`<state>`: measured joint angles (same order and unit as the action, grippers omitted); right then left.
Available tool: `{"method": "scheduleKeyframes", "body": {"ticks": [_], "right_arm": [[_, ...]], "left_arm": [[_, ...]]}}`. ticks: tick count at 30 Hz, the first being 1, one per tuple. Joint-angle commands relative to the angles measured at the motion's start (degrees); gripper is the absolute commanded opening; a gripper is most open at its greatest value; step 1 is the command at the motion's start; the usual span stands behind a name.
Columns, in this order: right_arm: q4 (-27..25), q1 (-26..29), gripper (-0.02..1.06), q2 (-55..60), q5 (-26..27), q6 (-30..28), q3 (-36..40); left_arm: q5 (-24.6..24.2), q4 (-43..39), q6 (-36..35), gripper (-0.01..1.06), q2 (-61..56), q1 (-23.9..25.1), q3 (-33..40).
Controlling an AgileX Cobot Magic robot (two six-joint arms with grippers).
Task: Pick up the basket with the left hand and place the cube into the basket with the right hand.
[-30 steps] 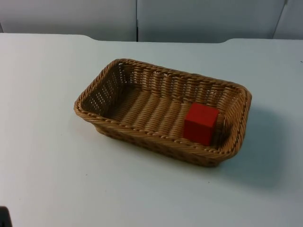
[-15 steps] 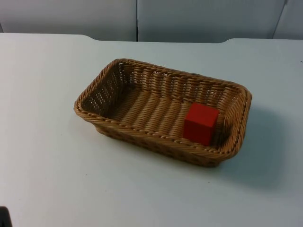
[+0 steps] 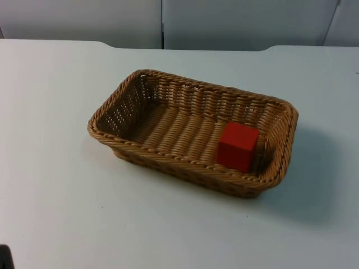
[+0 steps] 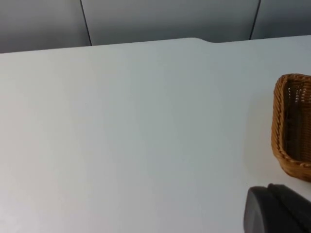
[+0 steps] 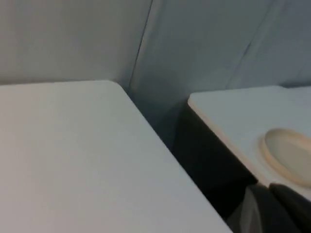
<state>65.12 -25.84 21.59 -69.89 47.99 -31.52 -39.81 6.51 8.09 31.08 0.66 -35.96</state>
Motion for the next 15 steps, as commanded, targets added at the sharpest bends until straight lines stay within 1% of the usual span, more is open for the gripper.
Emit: {"method": "scheduleKeyframes", "body": {"ticks": [1, 4, 5, 8, 9, 10, 12, 15], "right_arm": [[-2.24, 2.43, 0.04, -0.17, -0.08, 3.29, 3.26], [-4.53, 5.15, 0.04, -0.17, -0.08, 3.35, 2.12], [-4.53, 5.15, 0.04, -0.17, -0.08, 3.35, 2.12], [-9.96, 8.60, 0.04, -0.17, -0.08, 3.63, 1.72], [-9.96, 8.60, 0.04, -0.17, -0.08, 3.63, 1.72], [-10.90, 9.57, 0.04, -0.17, -0.08, 3.92, 1.73], [-11.02, 11.43, 0.04, -0.17, -0.08, 4.89, 1.82], [-11.05, 13.10, 0.04, -0.17, -0.08, 8.09, 1.82]], "left_arm": [[1.10, 0.64, 0.10, 0.00, -0.33, -0.72, 0.21], [1.33, 0.64, 0.26, 0.00, -0.33, -2.28, 0.21], [1.33, 0.64, 0.26, 0.00, -0.33, -2.28, 0.21], [2.57, 0.51, 0.26, 0.00, -0.33, -3.85, 0.83], [2.57, 0.51, 0.26, 0.00, -0.33, -3.85, 0.83], [2.57, 0.51, 0.26, 0.00, -0.33, -4.27, 0.83], [3.03, 0.51, 0.26, 0.00, -0.23, -5.32, 0.83], [3.29, 0.51, 0.26, 0.00, -0.23, -6.15, 0.83]]}}
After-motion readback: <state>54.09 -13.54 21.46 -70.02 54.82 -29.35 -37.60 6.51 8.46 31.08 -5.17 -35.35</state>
